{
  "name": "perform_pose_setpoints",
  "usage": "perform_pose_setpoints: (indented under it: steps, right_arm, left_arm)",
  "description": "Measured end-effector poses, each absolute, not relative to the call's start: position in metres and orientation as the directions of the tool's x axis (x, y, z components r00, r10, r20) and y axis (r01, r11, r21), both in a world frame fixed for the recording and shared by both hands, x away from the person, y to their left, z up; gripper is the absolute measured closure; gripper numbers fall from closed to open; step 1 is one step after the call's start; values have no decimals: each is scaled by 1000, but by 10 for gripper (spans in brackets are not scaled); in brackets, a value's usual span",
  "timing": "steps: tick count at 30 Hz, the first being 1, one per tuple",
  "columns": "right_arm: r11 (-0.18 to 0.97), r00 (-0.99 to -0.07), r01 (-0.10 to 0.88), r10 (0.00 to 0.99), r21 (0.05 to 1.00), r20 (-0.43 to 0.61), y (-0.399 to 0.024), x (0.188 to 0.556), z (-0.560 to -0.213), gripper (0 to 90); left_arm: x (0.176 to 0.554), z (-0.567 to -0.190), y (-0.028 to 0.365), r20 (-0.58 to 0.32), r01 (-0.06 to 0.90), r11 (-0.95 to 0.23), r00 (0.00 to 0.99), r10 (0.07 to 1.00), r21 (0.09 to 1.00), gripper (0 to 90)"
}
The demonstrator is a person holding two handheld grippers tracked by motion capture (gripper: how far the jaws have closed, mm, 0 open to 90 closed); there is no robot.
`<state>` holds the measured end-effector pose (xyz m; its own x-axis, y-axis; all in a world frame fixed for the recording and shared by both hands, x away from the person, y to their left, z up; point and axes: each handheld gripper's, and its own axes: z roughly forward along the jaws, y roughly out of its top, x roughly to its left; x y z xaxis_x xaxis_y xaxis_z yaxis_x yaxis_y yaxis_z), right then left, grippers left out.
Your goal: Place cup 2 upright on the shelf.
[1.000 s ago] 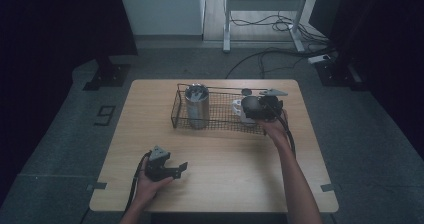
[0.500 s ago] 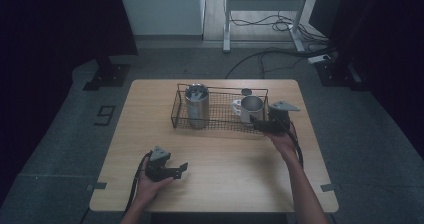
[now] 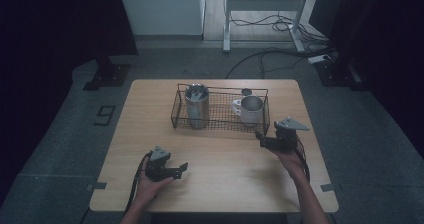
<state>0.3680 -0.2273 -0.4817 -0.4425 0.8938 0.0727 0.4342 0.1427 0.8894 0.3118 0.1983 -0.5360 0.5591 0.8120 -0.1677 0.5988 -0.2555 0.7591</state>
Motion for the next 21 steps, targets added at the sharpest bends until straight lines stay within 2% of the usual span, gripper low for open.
perform_pose_setpoints:
  steps: [12,21]
  right_arm:
    - [156,-433,485,898,860,82,-245,330,-518,131]
    - [170,-427,507,901,845,75,-246,327,-529,131]
  left_arm:
    - [311,-535,198,-169,598,-255,560,811,760,142]
    - [311,-535,197,-165,596,-260,563,810,760,142]
